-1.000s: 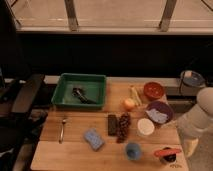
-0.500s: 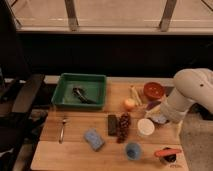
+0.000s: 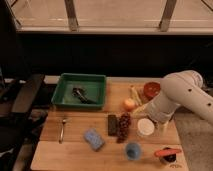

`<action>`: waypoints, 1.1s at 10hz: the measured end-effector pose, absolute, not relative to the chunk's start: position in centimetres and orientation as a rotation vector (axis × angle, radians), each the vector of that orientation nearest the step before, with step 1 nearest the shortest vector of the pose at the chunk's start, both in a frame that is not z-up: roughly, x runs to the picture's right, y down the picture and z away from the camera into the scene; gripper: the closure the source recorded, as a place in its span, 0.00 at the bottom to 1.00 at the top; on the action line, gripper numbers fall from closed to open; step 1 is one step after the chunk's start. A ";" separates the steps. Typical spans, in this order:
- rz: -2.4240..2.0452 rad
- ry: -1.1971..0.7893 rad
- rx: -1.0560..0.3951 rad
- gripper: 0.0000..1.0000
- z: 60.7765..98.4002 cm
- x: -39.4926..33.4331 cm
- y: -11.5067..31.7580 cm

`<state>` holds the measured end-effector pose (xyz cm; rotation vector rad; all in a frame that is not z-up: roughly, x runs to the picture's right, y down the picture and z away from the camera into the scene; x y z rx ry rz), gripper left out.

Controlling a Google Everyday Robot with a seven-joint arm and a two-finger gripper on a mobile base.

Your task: Place grapes in table surface

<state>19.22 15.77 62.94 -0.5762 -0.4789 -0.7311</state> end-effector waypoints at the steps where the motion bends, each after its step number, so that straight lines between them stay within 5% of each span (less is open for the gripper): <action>1: -0.732 -0.479 -0.576 0.20 63.0 19.2 15.7; 11: -0.759 -0.460 -0.495 0.20 68.1 9.0 11.2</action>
